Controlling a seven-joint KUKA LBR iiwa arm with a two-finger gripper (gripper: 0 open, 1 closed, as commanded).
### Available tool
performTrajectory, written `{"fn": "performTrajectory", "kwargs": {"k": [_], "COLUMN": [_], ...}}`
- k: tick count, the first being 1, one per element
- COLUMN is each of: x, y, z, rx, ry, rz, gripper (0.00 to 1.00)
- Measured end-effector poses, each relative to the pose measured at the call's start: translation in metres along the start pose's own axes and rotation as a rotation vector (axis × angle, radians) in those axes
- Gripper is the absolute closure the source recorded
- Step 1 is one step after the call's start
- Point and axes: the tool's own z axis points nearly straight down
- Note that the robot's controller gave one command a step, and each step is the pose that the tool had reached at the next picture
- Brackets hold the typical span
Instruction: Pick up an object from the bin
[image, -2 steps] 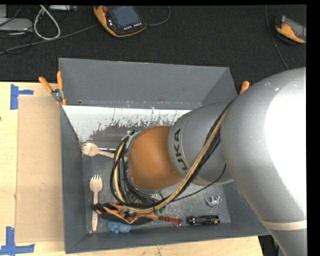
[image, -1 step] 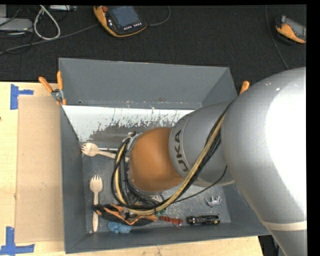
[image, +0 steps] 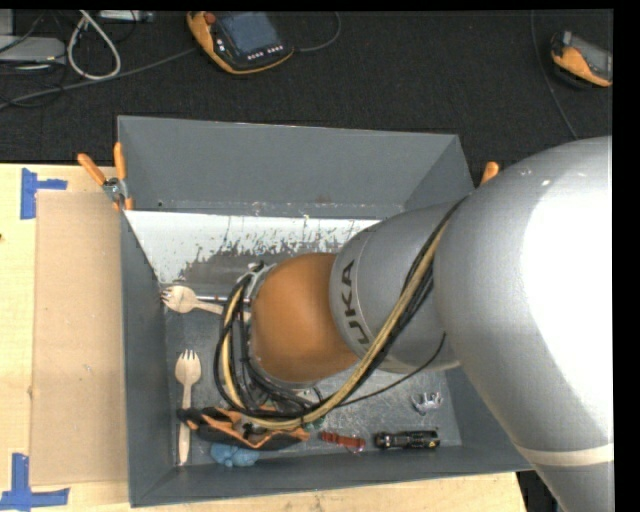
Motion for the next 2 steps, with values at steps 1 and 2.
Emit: {"fn": "performTrajectory", "kwargs": {"k": [1,2], "x": [0.0045,0.01], "y": [-0.0008,0.0022], "z": [-0.0003,-0.0031], "rx": [0.0,0.001], "ry": [-0.004,-0.008], "rz": [0.006,-0.001], "gripper": [1.0,1.0]}}
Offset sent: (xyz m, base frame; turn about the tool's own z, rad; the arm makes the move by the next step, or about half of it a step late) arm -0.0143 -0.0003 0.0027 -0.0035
